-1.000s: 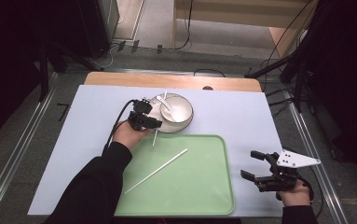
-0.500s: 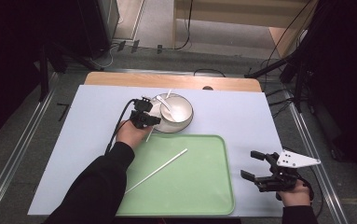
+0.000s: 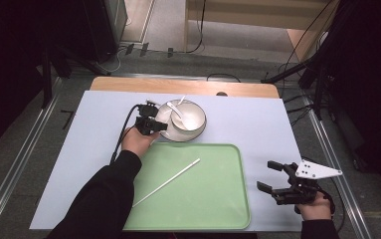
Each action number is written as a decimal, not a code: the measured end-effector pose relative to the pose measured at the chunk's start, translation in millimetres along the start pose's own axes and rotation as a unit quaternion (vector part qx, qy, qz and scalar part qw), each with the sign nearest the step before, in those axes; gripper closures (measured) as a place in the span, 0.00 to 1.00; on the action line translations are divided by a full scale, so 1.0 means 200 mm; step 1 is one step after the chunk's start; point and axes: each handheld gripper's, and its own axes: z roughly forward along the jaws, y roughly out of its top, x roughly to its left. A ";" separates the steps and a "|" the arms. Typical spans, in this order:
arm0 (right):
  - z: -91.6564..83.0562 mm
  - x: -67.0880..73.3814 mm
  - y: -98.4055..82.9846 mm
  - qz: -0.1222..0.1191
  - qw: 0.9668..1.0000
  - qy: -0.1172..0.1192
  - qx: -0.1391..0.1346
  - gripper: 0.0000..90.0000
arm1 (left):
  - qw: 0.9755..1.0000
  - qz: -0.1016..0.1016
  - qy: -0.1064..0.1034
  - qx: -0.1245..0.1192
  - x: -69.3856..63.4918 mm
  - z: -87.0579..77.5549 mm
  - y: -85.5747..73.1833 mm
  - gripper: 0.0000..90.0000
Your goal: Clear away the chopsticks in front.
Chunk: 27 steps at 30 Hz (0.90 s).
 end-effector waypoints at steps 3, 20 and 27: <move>0.00 0.00 0.00 0.000 1.000 0.000 0.000 0.18 | 1.000 -0.013 -0.003 -0.007 0.03 -0.03 0.01 0.96; 0.02 0.00 0.01 -0.003 1.000 0.006 0.003 0.18 | 0.998 -0.010 -0.010 -0.068 0.07 -0.39 0.05 0.96; 0.03 -0.01 0.01 -0.003 1.000 0.008 0.002 0.18 | 0.997 0.006 -0.039 -0.066 -0.02 -0.46 0.01 0.96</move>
